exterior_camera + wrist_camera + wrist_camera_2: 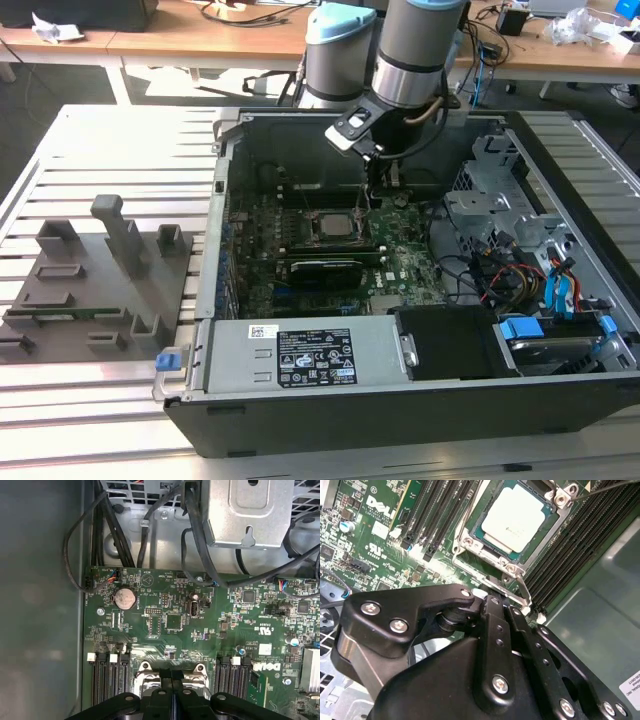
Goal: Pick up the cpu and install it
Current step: 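Close the cpu cover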
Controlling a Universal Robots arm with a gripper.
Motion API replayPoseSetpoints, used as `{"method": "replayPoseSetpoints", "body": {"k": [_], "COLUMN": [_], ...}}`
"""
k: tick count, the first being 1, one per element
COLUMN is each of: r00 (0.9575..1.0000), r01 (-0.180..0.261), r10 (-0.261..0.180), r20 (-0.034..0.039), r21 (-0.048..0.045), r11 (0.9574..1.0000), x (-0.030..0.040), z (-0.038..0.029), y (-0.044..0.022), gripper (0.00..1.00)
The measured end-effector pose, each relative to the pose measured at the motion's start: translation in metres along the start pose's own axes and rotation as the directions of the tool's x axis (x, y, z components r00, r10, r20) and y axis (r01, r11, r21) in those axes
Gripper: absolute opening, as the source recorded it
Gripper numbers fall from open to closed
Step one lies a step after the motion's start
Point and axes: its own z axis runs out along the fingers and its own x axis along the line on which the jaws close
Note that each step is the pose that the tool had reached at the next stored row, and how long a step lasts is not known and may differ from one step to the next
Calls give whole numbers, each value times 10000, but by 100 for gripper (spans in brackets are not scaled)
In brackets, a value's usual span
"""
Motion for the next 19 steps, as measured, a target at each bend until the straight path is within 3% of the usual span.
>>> {"method": "replayPoseSetpoints", "body": {"k": [11, 14, 17, 19], "r00": [10000, 10000, 10000, 10000], "r01": [1, 1, 1, 0], "r10": [-1, -1, -1, 0], "r20": [-3, -2, 0, -1], "r21": [-2, -1, -1, 0], "r11": [10000, 10000, 10000, 10000], "x": [5, 9, 16, 24], "z": [34, 90, 155, 198], "y": [-69, -114, -229, -375], "gripper": [11, 11, 11, 11]}}
